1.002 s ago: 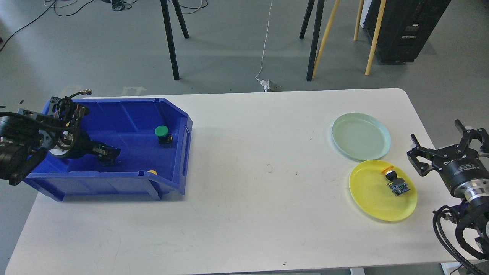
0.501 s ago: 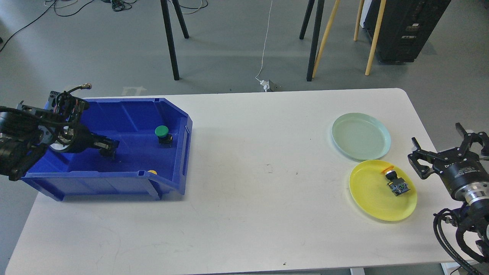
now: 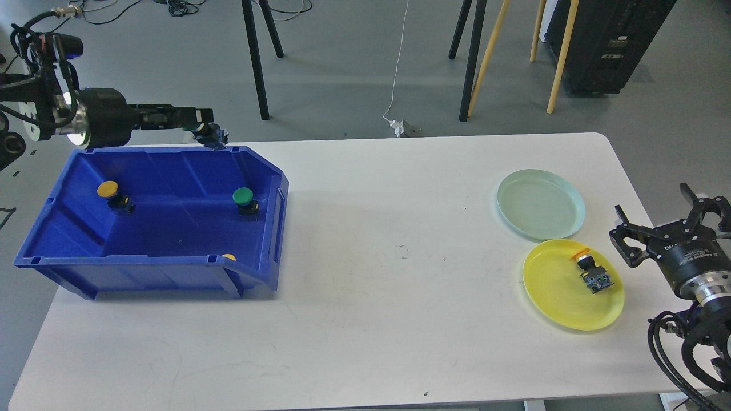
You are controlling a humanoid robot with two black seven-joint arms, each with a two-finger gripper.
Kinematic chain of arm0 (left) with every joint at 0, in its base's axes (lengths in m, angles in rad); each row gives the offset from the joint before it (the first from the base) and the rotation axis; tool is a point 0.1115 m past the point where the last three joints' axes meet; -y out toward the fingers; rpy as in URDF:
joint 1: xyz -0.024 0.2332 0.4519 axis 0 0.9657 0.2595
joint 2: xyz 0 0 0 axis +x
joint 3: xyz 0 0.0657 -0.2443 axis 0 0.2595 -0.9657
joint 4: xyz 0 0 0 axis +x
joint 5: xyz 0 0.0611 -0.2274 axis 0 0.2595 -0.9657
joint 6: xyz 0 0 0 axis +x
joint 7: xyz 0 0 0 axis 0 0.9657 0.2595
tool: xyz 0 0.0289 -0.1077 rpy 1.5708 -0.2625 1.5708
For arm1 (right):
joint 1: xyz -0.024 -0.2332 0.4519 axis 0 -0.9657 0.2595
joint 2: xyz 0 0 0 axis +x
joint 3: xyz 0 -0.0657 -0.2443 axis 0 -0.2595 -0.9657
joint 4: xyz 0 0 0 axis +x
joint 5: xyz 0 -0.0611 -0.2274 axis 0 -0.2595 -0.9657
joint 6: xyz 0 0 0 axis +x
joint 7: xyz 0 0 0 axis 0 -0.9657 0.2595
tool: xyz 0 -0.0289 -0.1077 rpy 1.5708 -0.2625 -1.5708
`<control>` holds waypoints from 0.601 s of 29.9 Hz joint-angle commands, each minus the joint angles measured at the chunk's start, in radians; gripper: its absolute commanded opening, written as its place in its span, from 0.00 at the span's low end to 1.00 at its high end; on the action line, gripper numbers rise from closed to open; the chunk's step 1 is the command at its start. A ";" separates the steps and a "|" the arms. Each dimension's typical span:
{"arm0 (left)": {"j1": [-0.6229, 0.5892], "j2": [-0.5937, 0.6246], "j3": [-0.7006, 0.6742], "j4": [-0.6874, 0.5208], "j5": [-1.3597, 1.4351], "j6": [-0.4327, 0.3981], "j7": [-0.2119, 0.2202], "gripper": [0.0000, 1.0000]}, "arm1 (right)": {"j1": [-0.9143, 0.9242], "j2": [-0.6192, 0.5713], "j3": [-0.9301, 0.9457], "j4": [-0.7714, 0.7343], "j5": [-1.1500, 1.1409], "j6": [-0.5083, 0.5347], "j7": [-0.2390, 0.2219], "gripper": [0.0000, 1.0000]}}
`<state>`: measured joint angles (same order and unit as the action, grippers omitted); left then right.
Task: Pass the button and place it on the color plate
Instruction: 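Lift the green button and extend it toward the right gripper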
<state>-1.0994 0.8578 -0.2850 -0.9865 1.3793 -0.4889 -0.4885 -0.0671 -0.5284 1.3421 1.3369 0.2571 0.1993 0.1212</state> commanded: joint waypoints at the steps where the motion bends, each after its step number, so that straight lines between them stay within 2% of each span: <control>1: 0.016 -0.009 -0.095 -0.107 -0.165 0.000 0.000 0.03 | 0.009 -0.034 -0.001 0.022 -0.013 -0.005 -0.001 1.00; 5: 0.016 -0.121 -0.111 -0.155 -0.342 0.000 0.000 0.04 | 0.010 -0.128 -0.006 0.093 -0.103 -0.006 -0.003 1.00; 8: 0.015 -0.271 -0.152 -0.135 -0.387 0.000 0.000 0.04 | 0.009 -0.201 -0.017 0.131 -0.188 -0.005 -0.003 1.00; 13: 0.018 -0.518 -0.164 0.014 -0.361 0.000 0.000 0.04 | 0.004 -0.318 -0.043 0.162 -0.239 0.006 -0.003 1.00; 18: 0.053 -0.615 -0.160 0.063 -0.321 0.000 0.000 0.04 | 0.006 -0.349 -0.044 0.189 -0.346 0.012 -0.003 1.00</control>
<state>-1.0704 0.2875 -0.4485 -0.9429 1.0366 -0.4886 -0.4888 -0.0628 -0.8663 1.2989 1.5057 -0.0265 0.2065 0.1180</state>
